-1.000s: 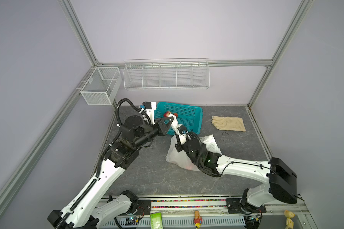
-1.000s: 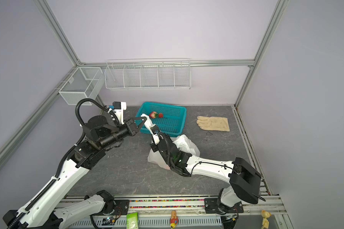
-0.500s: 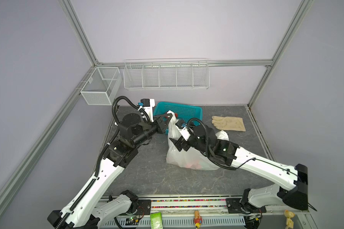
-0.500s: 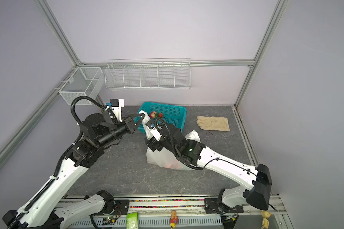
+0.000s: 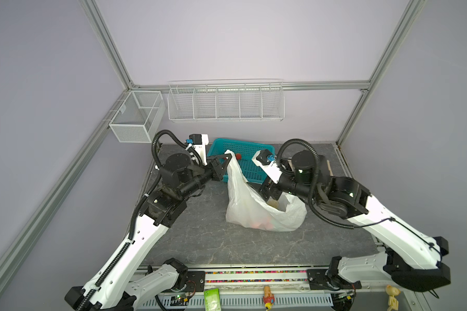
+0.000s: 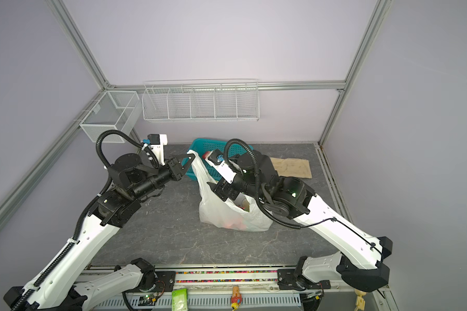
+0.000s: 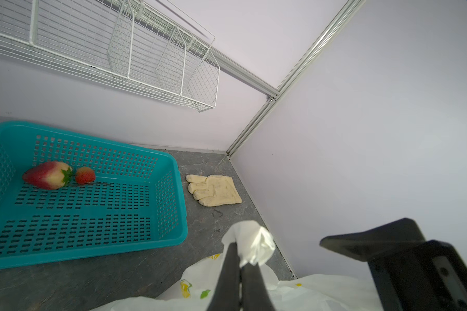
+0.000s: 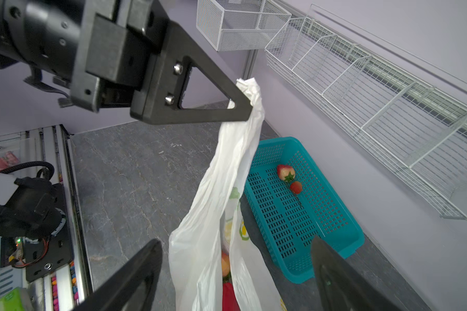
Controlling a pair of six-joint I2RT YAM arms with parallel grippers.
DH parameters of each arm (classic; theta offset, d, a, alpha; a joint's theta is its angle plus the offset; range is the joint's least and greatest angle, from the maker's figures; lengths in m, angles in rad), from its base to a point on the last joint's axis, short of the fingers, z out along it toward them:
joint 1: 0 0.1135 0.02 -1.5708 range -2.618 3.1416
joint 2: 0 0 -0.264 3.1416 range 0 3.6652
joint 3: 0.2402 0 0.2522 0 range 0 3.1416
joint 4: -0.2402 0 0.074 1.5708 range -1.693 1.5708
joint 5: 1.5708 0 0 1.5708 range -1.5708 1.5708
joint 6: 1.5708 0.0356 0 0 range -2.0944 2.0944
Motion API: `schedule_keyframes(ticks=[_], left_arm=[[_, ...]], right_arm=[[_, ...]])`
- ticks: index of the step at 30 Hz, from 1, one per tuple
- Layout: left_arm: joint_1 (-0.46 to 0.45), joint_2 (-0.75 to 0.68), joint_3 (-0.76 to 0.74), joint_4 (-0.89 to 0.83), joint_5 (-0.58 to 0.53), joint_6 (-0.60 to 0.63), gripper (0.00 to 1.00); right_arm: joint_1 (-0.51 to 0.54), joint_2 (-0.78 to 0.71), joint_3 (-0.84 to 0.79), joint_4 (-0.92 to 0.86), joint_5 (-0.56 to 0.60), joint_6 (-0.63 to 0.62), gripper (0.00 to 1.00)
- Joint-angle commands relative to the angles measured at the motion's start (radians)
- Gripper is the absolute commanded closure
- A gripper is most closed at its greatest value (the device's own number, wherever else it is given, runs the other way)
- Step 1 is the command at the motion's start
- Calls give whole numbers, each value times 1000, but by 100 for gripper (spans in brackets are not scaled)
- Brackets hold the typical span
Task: Place the fake fruits into the plastic bag and tie a complex knot
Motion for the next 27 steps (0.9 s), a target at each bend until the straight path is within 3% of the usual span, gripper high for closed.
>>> schedule_keyframes(ticks=[1, 8, 18, 22, 27], left_arm=[[9, -9, 27, -25, -17, 27, 100], [16, 1, 36, -40, -14, 27, 100], [17, 16, 47, -49, -11, 25, 100], [17, 22, 56, -58, -7, 26, 100], [21, 18, 58, -76, -10, 37, 100]], right_arm=[[-51, -59, 26, -125, -62, -15, 11], [-162, -262, -132, -193, -255, 31, 11], [-214, -476, -420, -77, -410, 78, 11], [-226, -513, -553, 8, -410, 84, 0], [-276, -527, -664, 130, -426, 71, 44]])
